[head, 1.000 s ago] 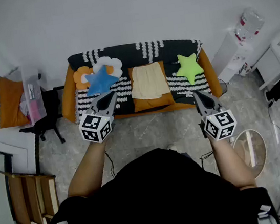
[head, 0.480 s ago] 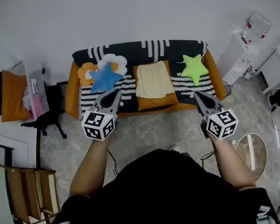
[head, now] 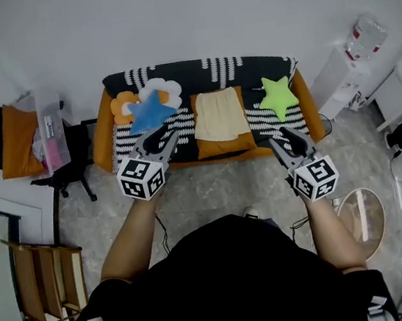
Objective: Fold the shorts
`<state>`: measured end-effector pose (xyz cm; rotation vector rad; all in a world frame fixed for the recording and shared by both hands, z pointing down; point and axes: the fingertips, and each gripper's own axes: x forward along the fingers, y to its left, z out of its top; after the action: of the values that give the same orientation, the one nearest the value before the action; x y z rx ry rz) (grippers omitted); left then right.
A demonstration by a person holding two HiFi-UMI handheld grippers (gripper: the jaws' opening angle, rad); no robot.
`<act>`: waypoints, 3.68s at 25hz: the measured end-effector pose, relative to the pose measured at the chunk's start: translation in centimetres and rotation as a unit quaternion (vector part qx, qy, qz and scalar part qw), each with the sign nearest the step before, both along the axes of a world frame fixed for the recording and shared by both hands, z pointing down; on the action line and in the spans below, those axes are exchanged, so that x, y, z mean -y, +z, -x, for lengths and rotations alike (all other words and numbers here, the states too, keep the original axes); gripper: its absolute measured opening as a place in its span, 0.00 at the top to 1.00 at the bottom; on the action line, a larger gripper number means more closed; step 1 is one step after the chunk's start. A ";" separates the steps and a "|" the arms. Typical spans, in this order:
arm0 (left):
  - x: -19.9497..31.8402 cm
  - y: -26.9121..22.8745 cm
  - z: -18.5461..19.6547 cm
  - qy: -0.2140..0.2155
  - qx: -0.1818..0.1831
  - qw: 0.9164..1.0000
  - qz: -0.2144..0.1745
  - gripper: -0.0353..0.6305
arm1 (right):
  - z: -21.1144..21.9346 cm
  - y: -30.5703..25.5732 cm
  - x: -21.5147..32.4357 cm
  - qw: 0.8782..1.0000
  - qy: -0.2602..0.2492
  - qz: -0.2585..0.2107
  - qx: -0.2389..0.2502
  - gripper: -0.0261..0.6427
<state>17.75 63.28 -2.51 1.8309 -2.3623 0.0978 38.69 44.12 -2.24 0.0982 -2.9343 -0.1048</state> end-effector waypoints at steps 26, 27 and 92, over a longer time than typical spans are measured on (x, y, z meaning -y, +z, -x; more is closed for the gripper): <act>4.3 2.0 0.4 -0.010 -0.004 1.000 0.017 0.53 | 0.1 2.0 6.1 1.000 0.027 0.006 0.000 0.47; 4.8 2.1 0.5 -0.010 -0.003 1.000 0.019 0.53 | 0.1 2.2 6.7 1.000 0.028 0.007 -0.001 0.47; 28.3 4.7 5.4 -0.144 -0.009 0.987 0.072 0.51 | 10.5 10.9 35.5 0.988 -0.104 0.101 -0.056 0.43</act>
<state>12.34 34.97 2.15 1.4052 -2.5044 0.2100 28.17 8.66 8.70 -0.2364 -2.8143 0.1518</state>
